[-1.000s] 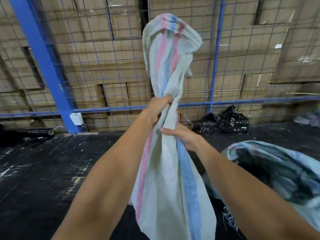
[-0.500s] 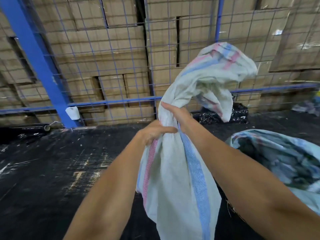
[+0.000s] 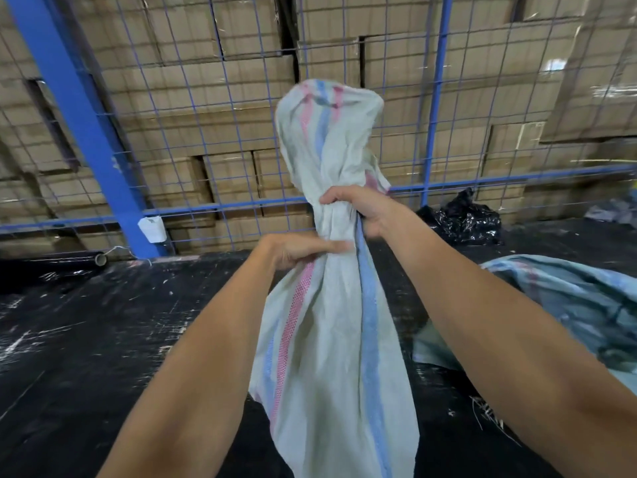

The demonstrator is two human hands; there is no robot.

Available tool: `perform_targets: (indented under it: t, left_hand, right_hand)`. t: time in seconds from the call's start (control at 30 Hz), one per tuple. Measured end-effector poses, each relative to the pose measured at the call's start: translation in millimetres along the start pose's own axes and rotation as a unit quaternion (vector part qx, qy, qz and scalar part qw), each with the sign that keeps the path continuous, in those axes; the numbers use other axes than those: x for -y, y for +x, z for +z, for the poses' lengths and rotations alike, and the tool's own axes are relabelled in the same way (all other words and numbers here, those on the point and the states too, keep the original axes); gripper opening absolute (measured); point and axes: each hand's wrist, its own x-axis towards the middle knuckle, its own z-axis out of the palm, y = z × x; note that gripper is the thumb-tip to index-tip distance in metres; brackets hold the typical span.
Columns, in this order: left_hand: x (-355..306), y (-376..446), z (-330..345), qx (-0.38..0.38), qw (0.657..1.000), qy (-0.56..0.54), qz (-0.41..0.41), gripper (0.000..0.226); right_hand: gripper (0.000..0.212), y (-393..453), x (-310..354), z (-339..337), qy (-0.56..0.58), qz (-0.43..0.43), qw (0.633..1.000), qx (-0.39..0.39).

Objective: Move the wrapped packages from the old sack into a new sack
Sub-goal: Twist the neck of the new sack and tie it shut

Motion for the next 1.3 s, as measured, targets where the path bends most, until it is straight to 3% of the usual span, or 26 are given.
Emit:
perform_targets:
  t: [0.07, 0.13, 0.2, 0.27, 0.37, 0.47, 0.53, 0.6, 0.67, 0.73, 0.87, 0.93, 1.0, 1.07, 1.1, 1.13, 1.2, 1.23, 1.3]
  left_hand:
    - [8.4, 10.8, 7.4, -0.053, 0.982, -0.153, 0.101, 0.048]
    - [7.5, 24.8, 27.0, -0.078, 0.972, -0.180, 0.125, 0.043]
    - [0.4, 41.9, 49.7, -0.157, 0.981, -0.085, 0.077, 0.032]
    - [-4.6, 62.9, 63.4, -0.215, 0.971, 0.097, 0.035, 0.026]
    - [-12.9, 74.8, 100.2, -0.204, 0.897, 0.393, 0.018, 0.016]
    - [-16.8, 84.6, 131.3, -0.171, 0.864, 0.472, 0.027, 0.039]
    - [-28.1, 90.9, 126.8, -0.092, 0.895, 0.435, 0.030, 0.041]
    - [-43.1, 89.1, 117.9, 0.017, 0.959, 0.278, 0.056, 0.033]
    - [-55.2, 88.1, 126.3, 0.058, 0.989, 0.091, 0.104, 0.026]
    - [-60.5, 101.9, 149.3, 0.035, 0.990, 0.043, 0.130, 0.032]
    - [-46.7, 142.7, 193.1, -0.060, 0.985, 0.160, -0.016, 0.029]
    - [-38.6, 167.6, 218.5, -0.102, 0.976, 0.188, -0.036, 0.026]
    - [-31.1, 193.9, 252.8, -0.122, 0.980, 0.155, -0.037, 0.023]
    - [-7.9, 231.3, 266.7, -0.152, 0.982, 0.115, -0.020, 0.058]
    - [9.9, 259.6, 276.3, -0.165, 0.981, 0.102, -0.018, 0.086]
    - [16.4, 266.7, 282.9, -0.176, 0.980, 0.084, -0.032, 0.094]
    - [-2.8, 257.2, 328.1, -0.158, 0.984, 0.068, -0.037, 0.026]
    - [-6.4, 257.1, 341.5, -0.161, 0.983, 0.084, -0.038, 0.006]
    - [-15.2, 257.8, 362.6, -0.197, 0.977, 0.079, -0.018, 0.011]
  right_hand:
    - [0.018, -2.0, 0.0, -6.1, -0.028, -0.016, 0.999, -0.042]
    - [0.034, -5.2, 0.4, -15.1, -0.050, -0.018, 0.995, -0.086]
    - [0.042, -8.8, -0.2, -28.9, -0.037, -0.020, 0.994, -0.103]
    - [0.053, -16.8, -2.2, -46.9, -0.012, -0.027, 0.992, -0.120]
    - [0.053, -24.2, -14.7, -72.4, -0.039, -0.032, 0.981, -0.189]
    - [0.051, -32.1, -32.2, -97.5, -0.054, -0.041, 0.948, -0.310]
    - [0.046, -36.5, -35.6, -116.7, 0.039, -0.055, 0.945, -0.320]
    - [0.043, -45.7, -31.9, -132.0, 0.106, -0.058, 0.952, -0.282]
    - [0.050, -53.2, -29.8, -146.8, 0.122, -0.058, 0.956, -0.261]
    - [0.054, -59.1, -30.2, -166.7, 0.074, -0.056, 0.958, -0.271]
    - [0.051, -79.1, -48.8, -208.0, -0.089, -0.005, 0.967, -0.237]
    - [0.054, -83.6, -65.1, -236.0, -0.076, -0.001, 0.970, -0.232]
    - [0.075, -85.0, -81.6, -270.5, -0.007, 0.007, 0.973, -0.233]
    - [0.084, -84.3, -91.7, -293.6, 0.036, 0.001, 0.968, -0.248]
    - [0.076, -88.2, -98.2, -310.0, 0.045, -0.008, 0.963, -0.265]
    - [0.065, -92.8, -102.1, -315.3, 0.039, -0.014, 0.962, -0.271]
    - [0.051, -102.1, -119.4, -351.6, 0.031, -0.006, 0.968, -0.250]
    - [0.049, -104.5, -125.0, -366.8, 0.014, -0.004, 0.976, -0.217]
    - [0.054, -119.5, -129.0, -401.7, -0.070, 0.006, 0.985, -0.159]
